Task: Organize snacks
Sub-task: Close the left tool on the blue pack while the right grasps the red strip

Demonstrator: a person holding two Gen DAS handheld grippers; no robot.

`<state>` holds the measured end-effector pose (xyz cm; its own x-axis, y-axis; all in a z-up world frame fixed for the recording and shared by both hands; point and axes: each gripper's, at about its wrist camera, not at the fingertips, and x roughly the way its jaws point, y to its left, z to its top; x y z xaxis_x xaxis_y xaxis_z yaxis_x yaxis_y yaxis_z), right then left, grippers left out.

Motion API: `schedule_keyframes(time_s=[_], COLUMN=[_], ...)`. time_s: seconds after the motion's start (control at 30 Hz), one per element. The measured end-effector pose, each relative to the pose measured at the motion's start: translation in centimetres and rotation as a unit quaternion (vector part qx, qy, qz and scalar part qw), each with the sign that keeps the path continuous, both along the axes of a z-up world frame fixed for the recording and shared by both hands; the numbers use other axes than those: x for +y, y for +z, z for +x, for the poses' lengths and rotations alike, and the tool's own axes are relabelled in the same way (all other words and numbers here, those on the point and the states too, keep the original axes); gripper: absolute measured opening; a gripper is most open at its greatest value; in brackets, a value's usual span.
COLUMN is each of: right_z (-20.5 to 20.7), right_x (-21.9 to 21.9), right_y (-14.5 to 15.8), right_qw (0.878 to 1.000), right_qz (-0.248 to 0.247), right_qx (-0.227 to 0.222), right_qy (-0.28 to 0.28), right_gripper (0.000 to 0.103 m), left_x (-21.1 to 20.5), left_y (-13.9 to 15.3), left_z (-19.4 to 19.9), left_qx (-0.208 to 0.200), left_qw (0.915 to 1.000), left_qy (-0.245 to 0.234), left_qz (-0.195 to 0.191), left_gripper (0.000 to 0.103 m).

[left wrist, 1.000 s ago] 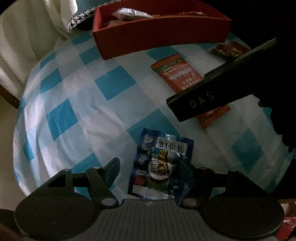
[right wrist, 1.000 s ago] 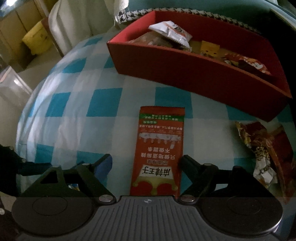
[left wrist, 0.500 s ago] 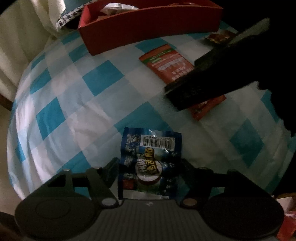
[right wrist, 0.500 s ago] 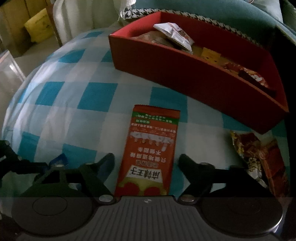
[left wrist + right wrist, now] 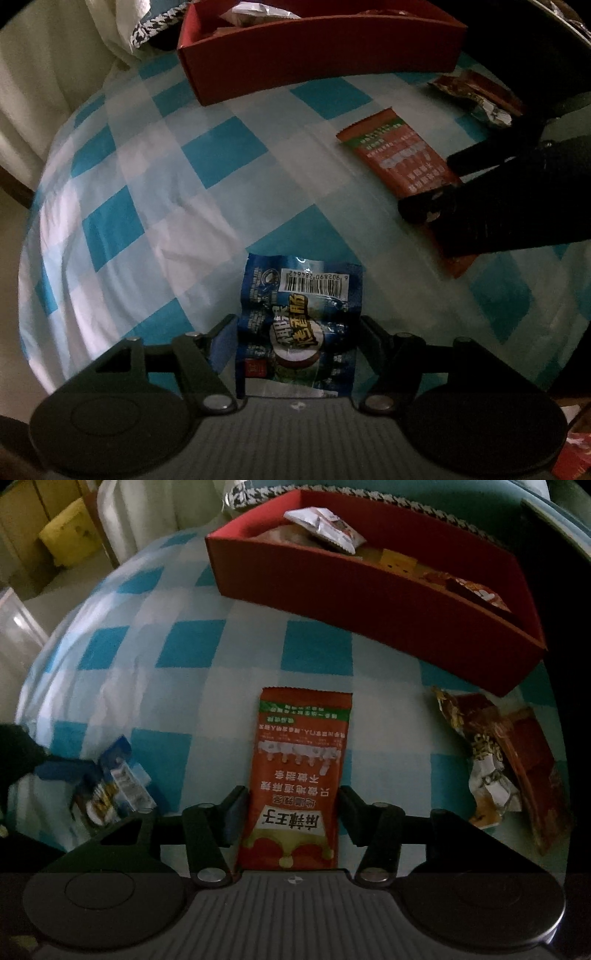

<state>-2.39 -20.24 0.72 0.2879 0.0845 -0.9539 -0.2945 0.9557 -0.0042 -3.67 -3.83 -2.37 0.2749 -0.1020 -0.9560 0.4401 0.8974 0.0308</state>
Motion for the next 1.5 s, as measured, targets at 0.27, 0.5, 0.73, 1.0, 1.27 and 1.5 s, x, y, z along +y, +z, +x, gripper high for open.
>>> schedule_keyframes(time_s=[0.27,0.5,0.73,1.0,1.27,1.5], right_z=[0.1,-0.3,-0.3,0.0,0.2,0.3], right_x=[0.5,0.2,0.1,-1.1,-1.5,-1.9], right_y=[-0.7,-0.1,1.0,1.9,2.4,3.3], right_qw=[1.000,1.000,1.000,0.999,0.999,0.997], right_qz=[-0.011,-0.002,0.017,0.026,0.029,0.041], right_qx=[-0.006,-0.003,-0.014,-0.033,-0.043,-0.058], right_qy=[0.015,0.016,0.011,-0.014,-0.017,-0.024], right_gripper=[0.075,0.061,0.059,0.059,0.059,0.059], left_x=[-0.1,-0.2,-0.3,0.0,0.0,-0.2], left_y=[-0.2,0.0,0.3,0.2,0.8,1.6], left_z=[0.1,-0.2,-1.0,-1.7,-0.8,-0.2], left_qx=[-0.008,-0.011,-0.036,-0.054,-0.070,-0.095], left_qw=[0.9999,0.9999,0.9993,0.9985,0.9973,0.9951], left_qy=[-0.006,-0.011,-0.010,0.003,0.016,0.016], left_qz=[0.005,0.002,0.000,-0.009,-0.016,-0.021], left_gripper=[0.070,0.063,0.062,0.062,0.062,0.062])
